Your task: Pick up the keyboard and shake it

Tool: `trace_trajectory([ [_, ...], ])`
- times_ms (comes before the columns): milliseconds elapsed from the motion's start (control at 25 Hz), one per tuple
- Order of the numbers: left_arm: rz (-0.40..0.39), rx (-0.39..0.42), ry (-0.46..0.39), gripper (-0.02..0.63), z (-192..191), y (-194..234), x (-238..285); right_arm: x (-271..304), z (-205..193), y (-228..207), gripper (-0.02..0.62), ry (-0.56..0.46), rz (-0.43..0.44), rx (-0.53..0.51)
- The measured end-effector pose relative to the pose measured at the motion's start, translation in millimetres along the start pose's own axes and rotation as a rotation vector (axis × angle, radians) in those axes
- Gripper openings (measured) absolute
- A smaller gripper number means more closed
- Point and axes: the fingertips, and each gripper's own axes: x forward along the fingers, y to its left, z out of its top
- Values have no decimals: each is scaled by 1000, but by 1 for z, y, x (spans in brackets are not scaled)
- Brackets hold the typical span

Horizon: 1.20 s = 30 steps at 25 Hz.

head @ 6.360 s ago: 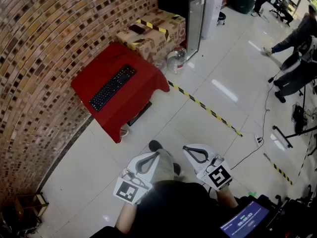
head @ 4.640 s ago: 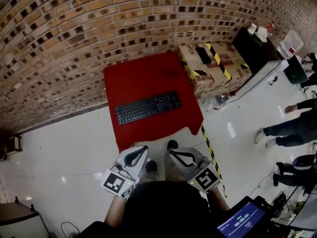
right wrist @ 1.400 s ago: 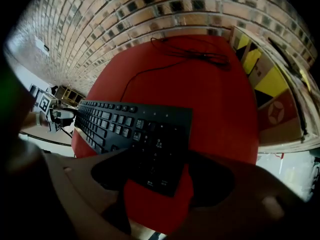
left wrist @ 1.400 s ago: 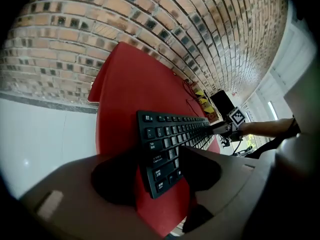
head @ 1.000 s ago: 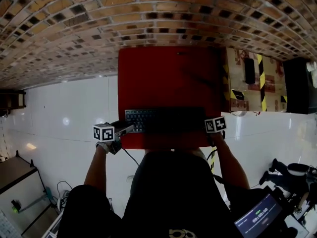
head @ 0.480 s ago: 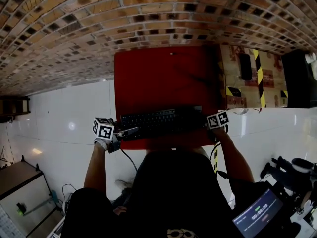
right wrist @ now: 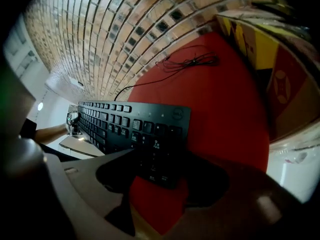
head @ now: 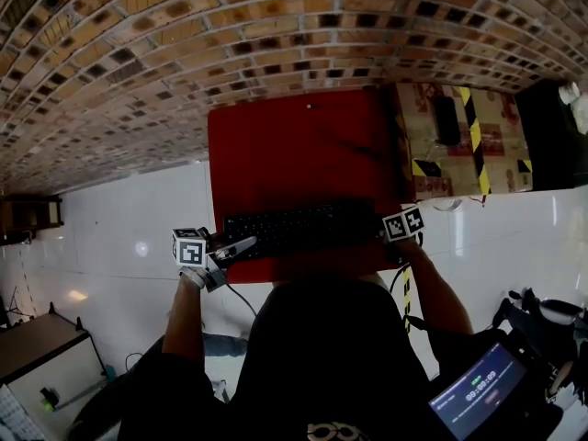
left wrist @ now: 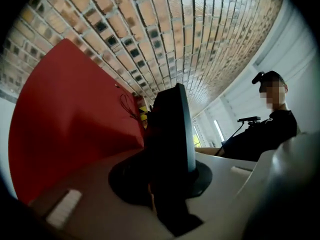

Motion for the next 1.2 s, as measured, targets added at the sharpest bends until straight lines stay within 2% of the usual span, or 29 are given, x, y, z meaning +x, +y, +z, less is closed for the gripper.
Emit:
trace_trajectory([
  [160,-45,30,-24,95,3,-19,-4,-18,7,14,267,-40,93,-28],
  [320,-121,18,-75,97,11,-30,-10,-35,22,27,318,-114,217,14],
  [440,-163,24,-116,97,19,-36,-17,-50,42,41,318,-185,298,26],
  [560,-191,48,-150,97,25,-50,-23,-68,60,53,319,-242,330,-18],
  [680,-220,57,-188,97,29,-64,-28,-88,76,66,359,-280,365,-91],
  [840,-239,165,-221,98,41,-87,-28,-109,89,88,393,-276,450,-122],
  [1000,-265,182,-256,100,43,-97,-32,-129,96,100,413,-267,526,-160],
  [1200,-241,197,-265,103,43,-95,-32,-130,105,119,413,-233,508,-245],
])
